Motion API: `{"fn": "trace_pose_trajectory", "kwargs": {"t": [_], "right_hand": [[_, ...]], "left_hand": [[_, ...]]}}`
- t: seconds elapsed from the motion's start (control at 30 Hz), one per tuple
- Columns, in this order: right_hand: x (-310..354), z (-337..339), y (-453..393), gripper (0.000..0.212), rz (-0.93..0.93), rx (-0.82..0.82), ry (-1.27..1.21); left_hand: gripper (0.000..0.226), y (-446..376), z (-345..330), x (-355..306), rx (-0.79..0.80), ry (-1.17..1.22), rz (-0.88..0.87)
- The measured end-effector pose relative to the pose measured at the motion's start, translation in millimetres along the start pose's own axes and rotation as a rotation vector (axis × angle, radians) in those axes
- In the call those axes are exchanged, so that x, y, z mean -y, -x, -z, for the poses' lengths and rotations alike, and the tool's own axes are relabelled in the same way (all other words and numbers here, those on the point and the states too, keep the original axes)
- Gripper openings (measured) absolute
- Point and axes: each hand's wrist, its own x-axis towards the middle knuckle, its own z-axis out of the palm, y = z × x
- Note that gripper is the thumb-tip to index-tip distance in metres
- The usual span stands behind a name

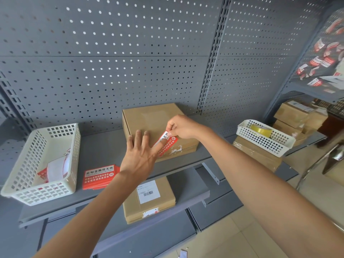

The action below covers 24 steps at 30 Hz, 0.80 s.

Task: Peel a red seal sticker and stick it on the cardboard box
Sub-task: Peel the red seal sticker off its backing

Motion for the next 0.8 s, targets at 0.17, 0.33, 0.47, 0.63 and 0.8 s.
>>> {"fn": "trace_pose_trajectory", "kwargs": {"t": [0.17,0.33,0.47,0.63,0.8], "right_hand": [[5,0,1,0.004,-0.020,0.029,0.045],[9,3,2,0.007,-0.044,0.055,0.080],[11,3,2,0.012,-0.052,0.073,0.077],[11,4,-1,0.015,-0.050,0.103,0.105],[11,7,0,0.017,-0.063,0.121,0.096]], "left_hand": [[0.084,0,1,-1,0.010,0.002,0.006],[0.087,1,3,-1,0.033,0.004,0.004],[0.092,1,3,-1,0.017,0.004,0.002],[0.085,1,2,-2,0.000,0.007,0.005],[0.087,0,1,-2,-0.002,0.003,0.010]]}}
